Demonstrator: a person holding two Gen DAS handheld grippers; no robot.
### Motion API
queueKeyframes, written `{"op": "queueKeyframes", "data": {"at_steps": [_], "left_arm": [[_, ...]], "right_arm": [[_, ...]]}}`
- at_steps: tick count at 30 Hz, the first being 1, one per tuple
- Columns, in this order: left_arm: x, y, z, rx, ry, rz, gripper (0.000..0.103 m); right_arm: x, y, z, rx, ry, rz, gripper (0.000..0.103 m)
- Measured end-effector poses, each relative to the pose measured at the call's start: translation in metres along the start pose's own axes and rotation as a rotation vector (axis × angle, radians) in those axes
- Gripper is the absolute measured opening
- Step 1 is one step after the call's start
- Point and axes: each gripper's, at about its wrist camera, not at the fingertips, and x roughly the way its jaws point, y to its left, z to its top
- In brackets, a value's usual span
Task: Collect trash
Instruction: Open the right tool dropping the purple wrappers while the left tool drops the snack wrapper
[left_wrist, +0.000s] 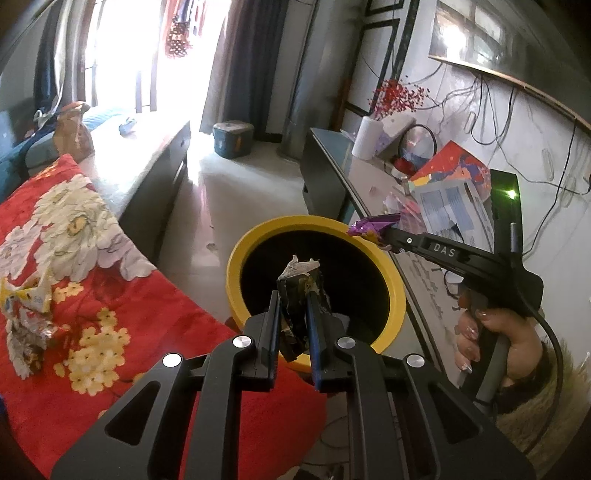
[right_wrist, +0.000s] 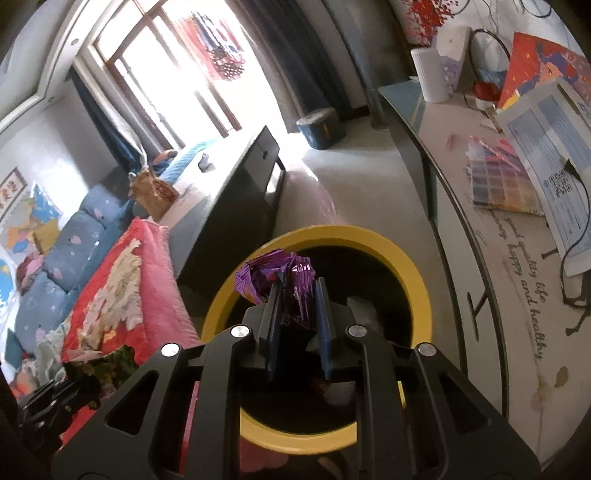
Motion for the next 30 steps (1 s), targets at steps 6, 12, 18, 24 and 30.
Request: {"op": "queueKeyframes", "data": {"at_steps": [6,12,18,24,30], "left_arm": [[0.019,-0.007,-0.004,0.015,0.027,-0.008,0.013],[0.039,-0.010,-0.007,0.015,0.064,-0.018,0.013],[0.059,-0.012,-0.009,0.019,0.097,-0.024,0.013],[0.079,-0.013,-0.003,0.034,0.122,-0.016,0.021],[0.080,-0.007,0.000,0.009,0.111,-0.007,0.064]], "right_arm": [[0.009,-0.012,-0.004,0.023,0.022,-0.023,0.014],[0.017,-0.020,-0.007,0.036,0.048,-0.035,0.017],[0.021,-0.026,-0.011,0.060,0.061,-0.043,0.023],[0.023,-0.031,-0.012,0.080,0.063,-0.050,0.033],[0.017,-0.032,-0.009,0.072,0.031,-0.073,0.048]]}}
